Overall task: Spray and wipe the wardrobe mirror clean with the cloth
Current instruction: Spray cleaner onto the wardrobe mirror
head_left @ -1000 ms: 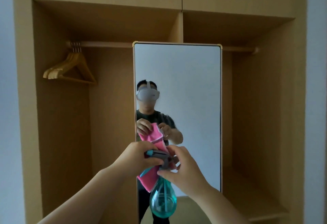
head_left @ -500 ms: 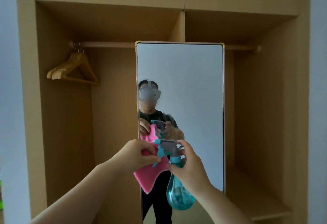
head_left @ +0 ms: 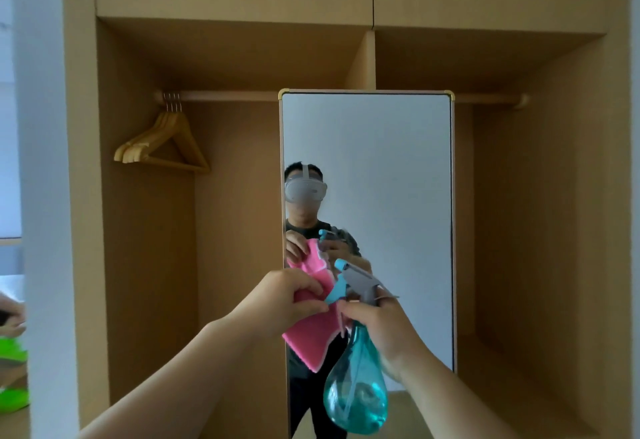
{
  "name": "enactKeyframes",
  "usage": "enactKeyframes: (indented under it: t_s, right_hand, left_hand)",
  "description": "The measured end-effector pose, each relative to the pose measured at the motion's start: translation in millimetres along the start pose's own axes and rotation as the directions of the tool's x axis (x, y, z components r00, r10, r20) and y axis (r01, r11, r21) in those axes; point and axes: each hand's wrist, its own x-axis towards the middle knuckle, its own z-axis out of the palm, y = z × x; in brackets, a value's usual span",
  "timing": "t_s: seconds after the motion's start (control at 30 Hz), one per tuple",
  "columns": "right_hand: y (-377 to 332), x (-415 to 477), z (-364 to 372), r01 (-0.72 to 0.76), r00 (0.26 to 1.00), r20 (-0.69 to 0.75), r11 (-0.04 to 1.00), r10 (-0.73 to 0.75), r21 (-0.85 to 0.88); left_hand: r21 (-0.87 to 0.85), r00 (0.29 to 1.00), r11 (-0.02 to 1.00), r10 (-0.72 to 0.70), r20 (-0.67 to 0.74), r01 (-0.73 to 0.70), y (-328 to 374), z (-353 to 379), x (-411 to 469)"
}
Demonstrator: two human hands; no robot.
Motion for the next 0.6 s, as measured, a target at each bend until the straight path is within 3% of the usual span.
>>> enactKeyframes:
  t_s: [0.17,0.23,0.6]
  right_hand:
    - [-26.4,16.6,-10.5,0.054,0.998,0.035,0.998,-0.056,0.042]
    - [-39.1,29.2,-10.0,0.067,0.998,-0.021,0.996,-0.066,0.058]
    - [-107.0,78.4,10.1,0.014,0.999,-0.039,0.956,-0.002,0.292]
  left_hand:
    - [0.09,0.993,0.991,-0.089,-0.079,0.096,-11.1,-28.8,-1.1]
    - [0.129,0.989,0.985,-0.105,-0.102,0.118,-13.6,-41.0,0.2]
    - [0.18,0.961,0.976,-0.072,-0.266,0.123,-6.3,-91.0,9.6]
